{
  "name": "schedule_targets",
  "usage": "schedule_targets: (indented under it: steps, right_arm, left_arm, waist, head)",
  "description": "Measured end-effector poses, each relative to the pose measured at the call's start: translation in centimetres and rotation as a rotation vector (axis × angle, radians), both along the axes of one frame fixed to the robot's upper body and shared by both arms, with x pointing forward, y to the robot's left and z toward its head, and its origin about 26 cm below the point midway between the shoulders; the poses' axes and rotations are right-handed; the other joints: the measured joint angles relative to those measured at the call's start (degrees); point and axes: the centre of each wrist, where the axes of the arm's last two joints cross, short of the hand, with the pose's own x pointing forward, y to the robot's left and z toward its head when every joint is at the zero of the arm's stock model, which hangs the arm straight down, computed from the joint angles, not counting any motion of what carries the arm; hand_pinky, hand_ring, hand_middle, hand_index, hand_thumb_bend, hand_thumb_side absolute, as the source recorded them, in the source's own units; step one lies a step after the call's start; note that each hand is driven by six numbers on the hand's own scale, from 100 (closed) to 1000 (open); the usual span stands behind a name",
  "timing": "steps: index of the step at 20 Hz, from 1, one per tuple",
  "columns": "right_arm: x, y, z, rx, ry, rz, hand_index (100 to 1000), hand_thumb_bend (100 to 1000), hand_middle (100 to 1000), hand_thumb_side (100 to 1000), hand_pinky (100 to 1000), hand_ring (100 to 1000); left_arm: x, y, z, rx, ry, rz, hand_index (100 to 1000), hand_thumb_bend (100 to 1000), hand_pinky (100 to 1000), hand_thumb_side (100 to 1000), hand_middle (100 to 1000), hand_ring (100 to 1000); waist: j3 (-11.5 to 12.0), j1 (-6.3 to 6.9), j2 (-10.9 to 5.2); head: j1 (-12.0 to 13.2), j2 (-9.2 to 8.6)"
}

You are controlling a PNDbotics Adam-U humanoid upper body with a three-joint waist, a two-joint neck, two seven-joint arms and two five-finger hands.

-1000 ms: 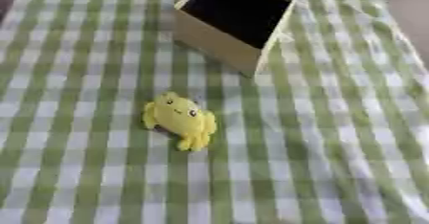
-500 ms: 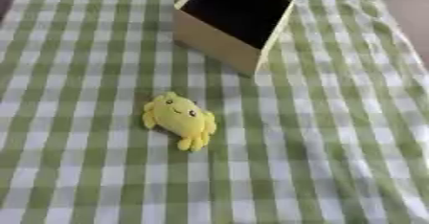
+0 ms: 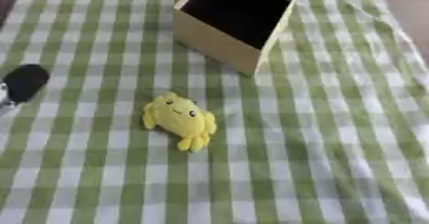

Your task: Pick up objects on the table and place them in the box.

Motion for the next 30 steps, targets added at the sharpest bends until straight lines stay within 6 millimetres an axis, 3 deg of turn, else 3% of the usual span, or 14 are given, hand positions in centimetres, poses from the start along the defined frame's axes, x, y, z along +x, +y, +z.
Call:
schedule_targets:
  steps: [9,20,26,27,30]
  right_arm:
    - [0.0,0.1,-0.1,-0.003,0.008,0.007,798,100,660,814,755,697]
    - [0.0,0.1,-0.3,-0.003,0.018,0.009,798,100,660,815,756,697]
    - [0.0,0.2,-0.4,0.003,0.024,0.012,798,100,660,816,756,696]
    - [0.0,0.1,-0.5,0.003,0.026,0.012,798,100,659,818,756,696]
    - [0.0,0.1,-0.6,0.005,0.03,0.012,798,100,659,818,756,696]
  left_arm:
    - [0.0,-2.5,1.6,0.313,0.061,0.028,827,553,733,623,739,765]
    - [-0.3,-7.1,3.6,0.526,0.099,0.05,859,625,759,522,767,797]
    - [-0.4,-8.8,2.7,0.572,0.184,0.077,847,598,753,334,774,800]
    - [-0.4,-9.0,2.5,0.576,0.2,0.079,842,582,749,269,770,800]
    - [-0.4,-9.5,2.1,0.579,0.247,0.093,838,566,741,229,763,797]
  waist:
    - [0.0,0.03,-0.32]
    - [0.6,-0.18,-0.77]
    - [0.4,-0.12,-0.79]
    - [0.3,-0.09,-0.79]
    - [0.2,0.06,-0.79]
  head:
    - [0.0,0.42]
    - [0.0,0.71]
    - [0.0,0.7]
    - [0.0,0.7]
    - [0.1,0.7]
